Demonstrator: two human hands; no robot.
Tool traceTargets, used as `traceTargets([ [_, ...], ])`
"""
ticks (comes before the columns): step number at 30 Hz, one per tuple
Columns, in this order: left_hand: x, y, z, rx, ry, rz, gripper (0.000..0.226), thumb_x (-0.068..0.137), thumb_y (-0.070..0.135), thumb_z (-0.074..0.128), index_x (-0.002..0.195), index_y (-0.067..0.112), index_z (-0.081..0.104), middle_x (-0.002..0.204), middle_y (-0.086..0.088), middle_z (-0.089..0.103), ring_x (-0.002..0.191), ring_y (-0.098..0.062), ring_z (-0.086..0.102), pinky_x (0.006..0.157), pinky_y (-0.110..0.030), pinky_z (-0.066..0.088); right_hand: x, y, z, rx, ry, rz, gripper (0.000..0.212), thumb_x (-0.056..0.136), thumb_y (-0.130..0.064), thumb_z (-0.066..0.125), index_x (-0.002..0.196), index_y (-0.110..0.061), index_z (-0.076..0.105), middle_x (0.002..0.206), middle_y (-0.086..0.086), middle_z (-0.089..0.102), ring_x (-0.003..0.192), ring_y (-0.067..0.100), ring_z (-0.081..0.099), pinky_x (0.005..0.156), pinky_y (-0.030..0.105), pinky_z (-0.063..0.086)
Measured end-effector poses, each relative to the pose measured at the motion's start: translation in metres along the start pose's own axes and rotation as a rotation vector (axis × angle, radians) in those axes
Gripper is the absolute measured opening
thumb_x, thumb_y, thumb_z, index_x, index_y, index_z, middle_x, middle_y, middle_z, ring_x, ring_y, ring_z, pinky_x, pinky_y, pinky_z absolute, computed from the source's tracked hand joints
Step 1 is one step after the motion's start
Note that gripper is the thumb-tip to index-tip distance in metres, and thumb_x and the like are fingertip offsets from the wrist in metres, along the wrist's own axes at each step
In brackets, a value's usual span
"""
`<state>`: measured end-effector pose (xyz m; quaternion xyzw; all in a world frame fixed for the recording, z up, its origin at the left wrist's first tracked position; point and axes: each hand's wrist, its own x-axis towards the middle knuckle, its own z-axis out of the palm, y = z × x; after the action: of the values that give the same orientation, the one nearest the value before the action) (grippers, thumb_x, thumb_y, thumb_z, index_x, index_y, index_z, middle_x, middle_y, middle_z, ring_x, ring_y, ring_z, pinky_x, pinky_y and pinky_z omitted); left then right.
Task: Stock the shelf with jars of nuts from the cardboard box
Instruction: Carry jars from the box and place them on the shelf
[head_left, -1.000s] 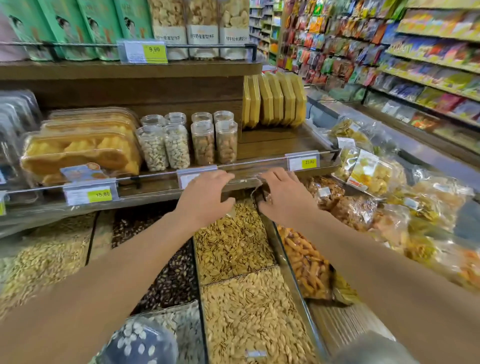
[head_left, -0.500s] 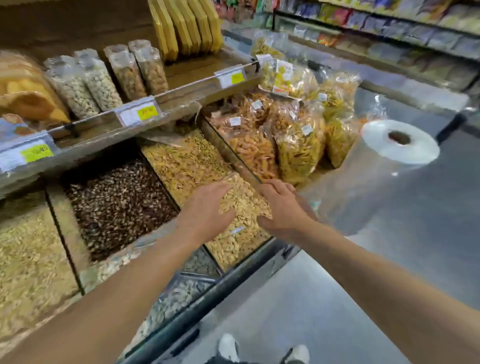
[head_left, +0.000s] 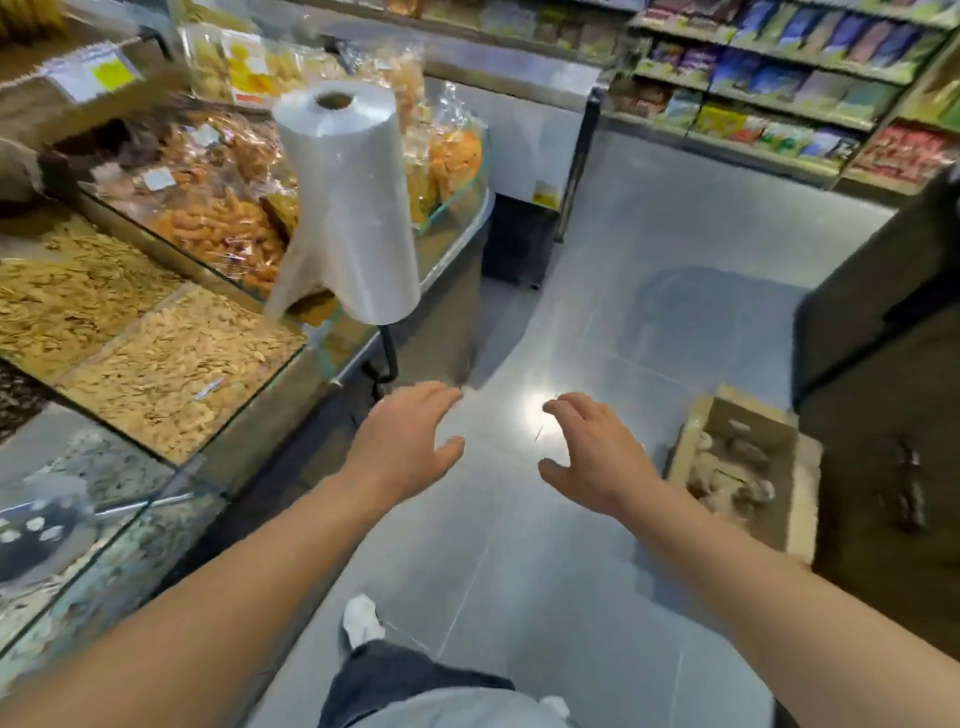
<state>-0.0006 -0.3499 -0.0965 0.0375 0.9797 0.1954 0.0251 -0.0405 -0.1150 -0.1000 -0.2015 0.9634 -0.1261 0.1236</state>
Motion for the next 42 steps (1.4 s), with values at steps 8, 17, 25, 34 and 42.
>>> traceTargets([
  [8,0.048,0.163,0.085,-0.050,-0.126,0.213,0.059,0.085,0.037,0.064,0.139,0.021,0.050,0.143,-0.001,0.050,0.129,-0.025,0.046,0.108,-0.040,0.038,-0.100,0.172,-0.028,0.055,0.076,0.316,0.064,0.082,-0.039,0.063,0.139,-0.016,0.044,0.140,0.001,0.042,0.126,0.027,0.043,0.101,0.043,0.042],
  [17,0.154,0.306,0.170,0.001,-0.270,0.490,0.057,0.088,0.035,0.062,0.141,0.021,0.048,0.142,0.000,0.051,0.129,-0.024,0.045,0.104,-0.037,0.039,-0.147,0.334,-0.044,0.081,0.047,0.594,0.066,0.082,-0.040,0.068,0.140,-0.018,0.045,0.138,0.001,0.048,0.125,0.022,0.046,0.105,0.036,0.042],
  [25,0.299,0.398,0.256,0.025,-0.400,0.571,0.056,0.088,0.037,0.061,0.141,0.021,0.048,0.140,-0.001,0.052,0.122,-0.026,0.049,0.100,-0.039,0.043,-0.097,0.468,-0.053,0.048,-0.052,0.713,0.061,0.082,-0.043,0.066,0.136,-0.019,0.048,0.132,0.001,0.050,0.117,0.022,0.050,0.096,0.038,0.050],
  [34,0.409,0.454,0.361,0.040,-0.500,0.474,0.057,0.089,0.036,0.062,0.142,0.020,0.046,0.139,-0.004,0.051,0.123,-0.028,0.048,0.097,-0.042,0.046,-0.055,0.597,-0.022,0.201,-0.139,0.785,0.063,0.086,-0.037,0.064,0.141,-0.017,0.042,0.140,0.002,0.043,0.124,0.025,0.043,0.101,0.040,0.045],
  [42,0.460,0.482,0.508,0.051,-0.574,0.348,0.057,0.087,0.033,0.062,0.140,0.019,0.047,0.137,-0.003,0.051,0.120,-0.031,0.050,0.090,-0.043,0.050,-0.010,0.727,0.071,0.379,-0.222,0.825,0.068,0.082,-0.036,0.066,0.143,-0.018,0.041,0.140,0.004,0.042,0.126,0.026,0.043,0.102,0.039,0.042],
])
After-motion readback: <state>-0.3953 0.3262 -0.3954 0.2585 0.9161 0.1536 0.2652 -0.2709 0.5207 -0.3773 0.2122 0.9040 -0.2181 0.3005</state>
